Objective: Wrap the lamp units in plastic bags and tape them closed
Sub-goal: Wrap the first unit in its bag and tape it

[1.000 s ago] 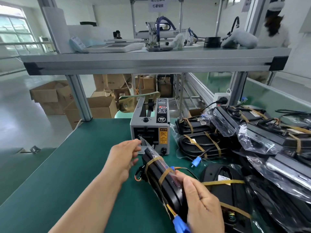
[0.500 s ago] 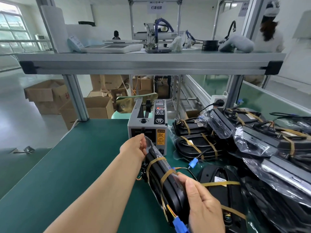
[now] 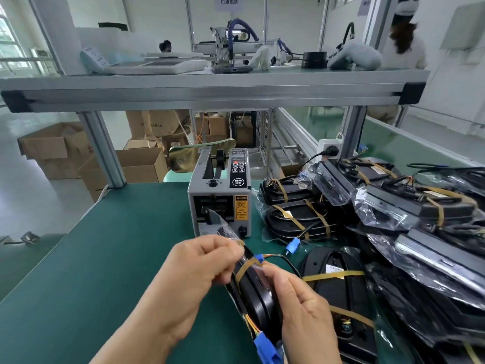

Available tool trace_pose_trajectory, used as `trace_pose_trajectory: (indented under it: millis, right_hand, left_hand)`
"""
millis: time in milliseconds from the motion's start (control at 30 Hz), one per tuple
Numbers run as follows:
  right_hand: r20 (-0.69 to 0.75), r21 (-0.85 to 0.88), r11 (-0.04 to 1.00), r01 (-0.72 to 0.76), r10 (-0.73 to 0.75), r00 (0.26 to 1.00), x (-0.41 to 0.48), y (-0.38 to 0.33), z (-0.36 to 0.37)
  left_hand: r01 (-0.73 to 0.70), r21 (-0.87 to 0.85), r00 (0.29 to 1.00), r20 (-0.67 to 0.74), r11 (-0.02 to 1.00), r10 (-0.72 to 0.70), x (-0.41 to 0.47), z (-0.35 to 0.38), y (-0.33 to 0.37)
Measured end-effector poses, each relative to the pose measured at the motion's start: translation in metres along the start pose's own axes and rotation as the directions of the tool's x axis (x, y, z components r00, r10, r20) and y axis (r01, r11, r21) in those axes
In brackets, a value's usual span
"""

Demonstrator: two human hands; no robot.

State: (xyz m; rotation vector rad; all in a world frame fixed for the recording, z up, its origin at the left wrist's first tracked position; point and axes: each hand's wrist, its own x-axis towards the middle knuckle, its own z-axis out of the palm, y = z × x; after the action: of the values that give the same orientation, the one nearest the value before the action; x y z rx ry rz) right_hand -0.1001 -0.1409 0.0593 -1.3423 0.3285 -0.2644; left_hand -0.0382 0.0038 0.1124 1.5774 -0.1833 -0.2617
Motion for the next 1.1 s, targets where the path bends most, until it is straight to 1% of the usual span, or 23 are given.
trace_pose_trajectory:
  millis: [33, 67, 200, 467, 833, 1100]
  right_hand:
    - [-0.001, 0.0, 1.0, -0.001, 0.001, 1.0, -0.001, 0.0, 0.001]
    - [0.0, -0.005, 1.0, 0.0, 0.0, 1.0, -0.001, 0.0, 0.002]
    - [0.001, -0.003, 1.0, -0.004, 0.004, 1.0, -0.002, 0.0, 0.002]
    - [0.021, -0.035, 0.999, 0.019, -0.018, 1.0, -0.001, 0.008, 0.003]
    - [0.028, -0.015, 1.0, 0.011, -0.011, 1.0, 0.0, 0.009, 0.003]
    - [0.03, -0.018, 0.999, 0.037, -0.036, 0.999, -0.001, 0.008, 0.004]
  left_hand:
    - [0.017, 0.075, 0.998, 0.055, 0.997, -0.021, -0.012, 0.005, -0.002]
    - [0.03, 0.118, 0.998, 0.057, 0.993, -0.037, -0.019, 0.009, -0.005]
    - [0.083, 0.214, 0.996, -0.052, 0.973, -0.074, -0.019, 0.014, -0.015]
    - [0.087, 0.183, 0.992, -0.108, 0.979, -0.068, -0.015, 0.02, -0.02]
    - [0.039, 0.243, 0.988, -0.152, 0.969, -0.002, -0.015, 0.024, -0.027]
    - [0.01, 0.265, 0.983, -0.178, 0.964, 0.038, -0.015, 0.029, -0.029]
